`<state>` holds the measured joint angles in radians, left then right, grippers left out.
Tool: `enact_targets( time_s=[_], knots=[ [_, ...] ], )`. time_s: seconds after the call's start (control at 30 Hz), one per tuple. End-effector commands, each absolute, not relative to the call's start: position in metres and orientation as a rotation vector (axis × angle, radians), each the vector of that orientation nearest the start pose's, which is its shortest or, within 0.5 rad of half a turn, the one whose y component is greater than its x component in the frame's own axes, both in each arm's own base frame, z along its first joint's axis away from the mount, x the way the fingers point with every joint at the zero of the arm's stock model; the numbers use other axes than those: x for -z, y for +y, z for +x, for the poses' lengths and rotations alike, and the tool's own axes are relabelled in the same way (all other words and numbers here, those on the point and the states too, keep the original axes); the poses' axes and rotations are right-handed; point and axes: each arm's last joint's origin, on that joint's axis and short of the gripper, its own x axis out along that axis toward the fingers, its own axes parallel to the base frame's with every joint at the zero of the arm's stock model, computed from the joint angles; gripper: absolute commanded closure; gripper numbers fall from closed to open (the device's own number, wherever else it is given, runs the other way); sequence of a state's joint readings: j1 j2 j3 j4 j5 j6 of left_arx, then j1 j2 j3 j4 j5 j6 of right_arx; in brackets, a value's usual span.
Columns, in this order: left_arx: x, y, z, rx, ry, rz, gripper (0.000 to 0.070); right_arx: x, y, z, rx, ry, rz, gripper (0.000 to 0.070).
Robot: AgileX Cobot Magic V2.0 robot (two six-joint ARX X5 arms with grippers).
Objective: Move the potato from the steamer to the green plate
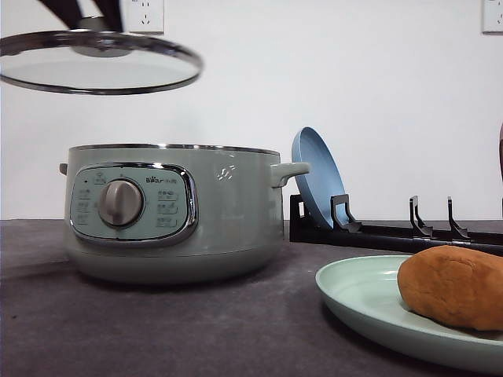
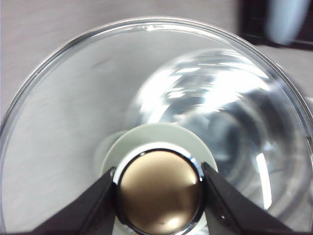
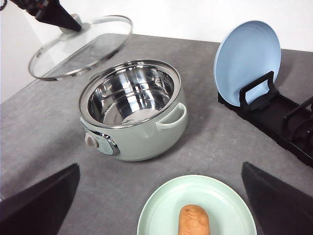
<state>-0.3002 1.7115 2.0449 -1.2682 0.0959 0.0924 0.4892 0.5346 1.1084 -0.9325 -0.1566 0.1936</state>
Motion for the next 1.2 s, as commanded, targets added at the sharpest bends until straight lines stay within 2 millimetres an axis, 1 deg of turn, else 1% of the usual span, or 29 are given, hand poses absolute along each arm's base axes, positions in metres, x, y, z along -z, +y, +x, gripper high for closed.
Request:
enact_targets(
  time_s=[0.0,0.07,0.17,0.37,0.77,1.07,1.17],
  knots=[
    [-0.436,-0.108,0.306,0.444,0.852,0.185,0.0691,-0.392,0.031,0.047,-0.606,0.407,0.145,0.0000],
    [-0.436,-0.120,0.302,0.480,0.848,0.206,0.0691,-0.392,0.031,0.047,-0.604,0.409,0.153,0.0000],
    [-0.436,-0.131,0.298,0.519,0.844,0.230,0.0691,-0.392,0.031,0.047,-0.603,0.411,0.157,0.0000],
    [-0.432,-0.144,0.297,0.552,0.853,0.247,0.0691,-0.392,0.031,0.047,-0.602,0.412,0.160,0.0000],
    [-0.403,-0.166,0.318,0.575,0.937,0.271,0.0691,-0.392,0.031,0.047,-0.601,0.417,0.167,0.0000],
    [-0.378,-0.175,0.336,0.572,1.007,0.283,0.0691,-0.390,0.030,0.047,-0.598,0.433,0.164,0.0000],
    [-0.373,-0.177,0.340,0.576,1.013,0.291,0.0691,-0.390,0.030,0.047,-0.597,0.434,0.164,0.0000]
  ],
)
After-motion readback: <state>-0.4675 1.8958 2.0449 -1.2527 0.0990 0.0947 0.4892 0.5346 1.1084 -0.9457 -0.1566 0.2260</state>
